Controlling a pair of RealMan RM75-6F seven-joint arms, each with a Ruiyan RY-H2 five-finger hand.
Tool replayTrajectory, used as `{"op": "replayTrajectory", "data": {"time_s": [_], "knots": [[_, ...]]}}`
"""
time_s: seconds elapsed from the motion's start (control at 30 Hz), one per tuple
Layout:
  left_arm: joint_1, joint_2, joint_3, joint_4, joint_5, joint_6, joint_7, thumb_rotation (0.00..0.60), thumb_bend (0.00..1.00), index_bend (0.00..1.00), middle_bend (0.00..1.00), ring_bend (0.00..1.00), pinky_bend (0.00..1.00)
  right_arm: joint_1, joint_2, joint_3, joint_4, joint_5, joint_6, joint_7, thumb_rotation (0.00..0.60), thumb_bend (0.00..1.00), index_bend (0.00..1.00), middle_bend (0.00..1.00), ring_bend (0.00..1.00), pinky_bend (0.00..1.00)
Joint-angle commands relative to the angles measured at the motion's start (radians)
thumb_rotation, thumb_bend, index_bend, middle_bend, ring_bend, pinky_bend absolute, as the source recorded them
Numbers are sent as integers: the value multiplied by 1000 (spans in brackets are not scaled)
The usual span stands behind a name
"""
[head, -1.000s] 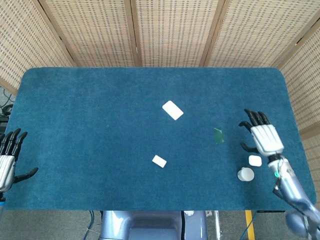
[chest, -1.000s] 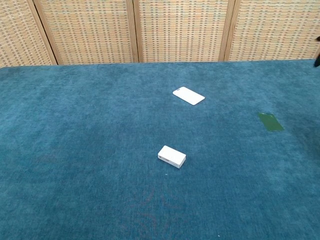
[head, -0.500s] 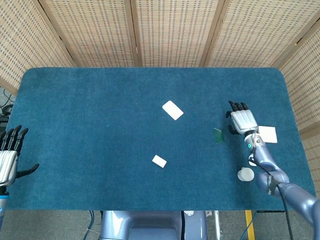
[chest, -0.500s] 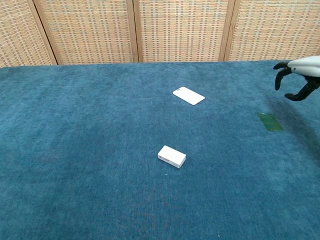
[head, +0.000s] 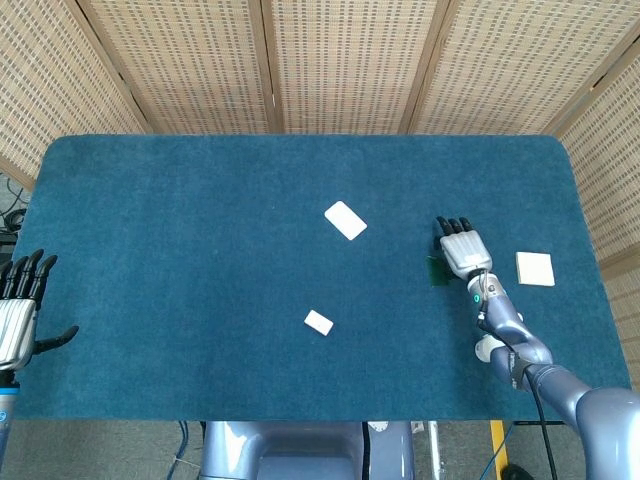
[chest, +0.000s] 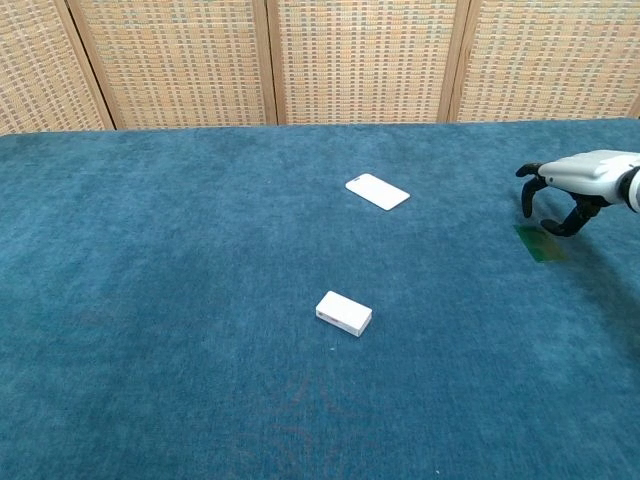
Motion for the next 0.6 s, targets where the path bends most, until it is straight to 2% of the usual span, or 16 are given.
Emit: {"op": "replayTrajectory", "data": {"time_s": [0.03, 0.4, 0.5, 0.6], "knots": [[0, 0, 0, -1, -1, 0, 0, 600, 0, 0, 0, 0, 0, 0, 0, -7, -1, -10, 7, 6, 600, 569, 347, 0, 0, 0], [-1, 0, 3, -1, -1, 0, 1, 600, 0, 0, 0, 0, 0, -6, 1, -23, 4, -6, -5, 1, 600, 607, 349, 0, 0, 0], [-3, -2, 4, -1, -4, -4, 4, 600, 0, 0, 0, 0, 0, -4, 8, -27, -4, 1, -27, -3, 600, 609, 398, 0, 0, 0], [-3, -3, 4, -1, -3, 0, 6, 600, 0, 0, 0, 0, 0, -2, 28, -32, -32, 5, -43, -13, 600, 615, 496, 0, 0, 0]]}}
